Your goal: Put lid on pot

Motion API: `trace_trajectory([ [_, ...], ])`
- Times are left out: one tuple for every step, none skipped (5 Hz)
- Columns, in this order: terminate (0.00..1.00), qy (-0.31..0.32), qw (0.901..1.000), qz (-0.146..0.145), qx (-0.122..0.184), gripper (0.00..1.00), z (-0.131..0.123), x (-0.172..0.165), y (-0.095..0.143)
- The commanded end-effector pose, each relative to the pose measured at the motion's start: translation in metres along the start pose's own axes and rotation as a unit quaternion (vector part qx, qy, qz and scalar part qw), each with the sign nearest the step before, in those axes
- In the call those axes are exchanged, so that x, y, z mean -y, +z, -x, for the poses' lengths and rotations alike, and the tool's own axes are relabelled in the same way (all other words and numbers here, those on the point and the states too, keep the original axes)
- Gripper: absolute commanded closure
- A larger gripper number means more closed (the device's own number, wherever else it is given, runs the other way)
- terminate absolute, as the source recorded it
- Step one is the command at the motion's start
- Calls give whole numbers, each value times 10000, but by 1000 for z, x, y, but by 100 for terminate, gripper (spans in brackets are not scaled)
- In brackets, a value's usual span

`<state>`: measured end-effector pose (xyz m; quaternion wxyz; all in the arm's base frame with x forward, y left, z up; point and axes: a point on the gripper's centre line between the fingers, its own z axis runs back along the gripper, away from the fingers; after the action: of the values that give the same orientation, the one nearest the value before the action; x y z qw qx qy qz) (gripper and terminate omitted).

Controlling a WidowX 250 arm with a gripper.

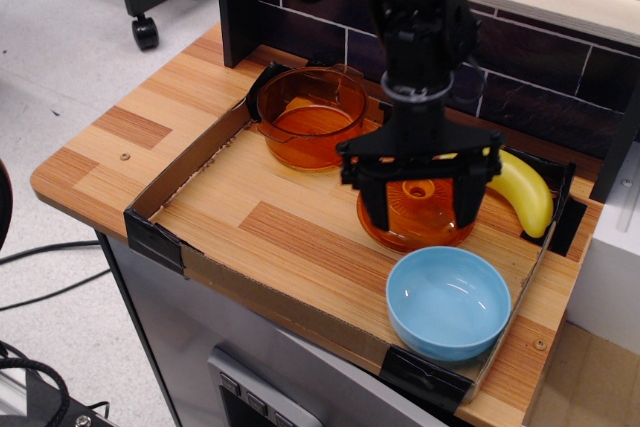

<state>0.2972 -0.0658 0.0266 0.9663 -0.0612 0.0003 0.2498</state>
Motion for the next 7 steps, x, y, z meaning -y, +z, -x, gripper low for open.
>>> trace_trajectory([
  [0,124,9993,202,289,0,-23,19,15],
  [0,111,9991,159,374,0,-26,20,10],
  [0,133,9990,140,395,0,-31,19,9],
  [0,121,9989,109,439,0,-33,15,9],
  [0,173,9989,41,435,100,-36,14,9],
  [0,190,9987,-65,477,100,-37,12,10],
  [0,195,9987,-111,450,100,-33,10,22],
])
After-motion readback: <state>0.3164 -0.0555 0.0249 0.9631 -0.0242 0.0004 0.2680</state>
